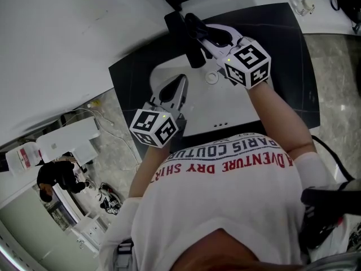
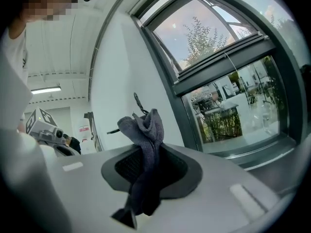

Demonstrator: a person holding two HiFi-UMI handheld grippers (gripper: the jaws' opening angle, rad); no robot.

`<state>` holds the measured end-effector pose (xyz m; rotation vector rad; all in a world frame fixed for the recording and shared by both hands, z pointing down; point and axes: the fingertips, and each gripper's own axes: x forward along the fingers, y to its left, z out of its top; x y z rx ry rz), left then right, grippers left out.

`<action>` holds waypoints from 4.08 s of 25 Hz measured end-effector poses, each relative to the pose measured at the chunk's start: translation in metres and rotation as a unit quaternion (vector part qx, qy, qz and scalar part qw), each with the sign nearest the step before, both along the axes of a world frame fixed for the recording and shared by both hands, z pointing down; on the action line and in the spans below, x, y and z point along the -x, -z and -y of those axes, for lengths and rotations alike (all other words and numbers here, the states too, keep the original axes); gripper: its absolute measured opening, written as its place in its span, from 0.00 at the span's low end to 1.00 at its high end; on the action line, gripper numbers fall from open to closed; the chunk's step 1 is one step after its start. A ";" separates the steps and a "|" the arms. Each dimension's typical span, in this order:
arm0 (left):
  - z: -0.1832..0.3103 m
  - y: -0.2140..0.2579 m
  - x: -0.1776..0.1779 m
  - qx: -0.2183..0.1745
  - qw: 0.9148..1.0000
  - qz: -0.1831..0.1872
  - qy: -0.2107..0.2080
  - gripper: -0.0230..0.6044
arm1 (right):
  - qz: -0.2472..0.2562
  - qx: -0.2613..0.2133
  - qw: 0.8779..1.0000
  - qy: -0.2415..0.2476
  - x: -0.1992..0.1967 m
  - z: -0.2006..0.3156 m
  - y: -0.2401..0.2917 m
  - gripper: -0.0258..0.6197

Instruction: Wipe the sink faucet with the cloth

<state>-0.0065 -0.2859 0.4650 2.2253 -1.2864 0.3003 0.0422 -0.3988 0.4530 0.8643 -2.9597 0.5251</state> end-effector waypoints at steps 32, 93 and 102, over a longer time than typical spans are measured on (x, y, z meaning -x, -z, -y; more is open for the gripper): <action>0.005 -0.019 0.018 0.010 1.000 -0.013 0.015 0.04 | -0.104 0.158 0.982 0.007 0.018 0.042 -0.084 0.16; -0.009 -0.029 0.025 0.013 0.999 -0.016 0.029 0.04 | 0.245 0.292 0.924 -0.008 0.023 -0.011 -0.078 0.16; -0.015 -0.027 0.026 0.012 0.999 -0.015 0.036 0.04 | 0.328 0.298 0.895 0.049 0.023 -0.019 -0.064 0.16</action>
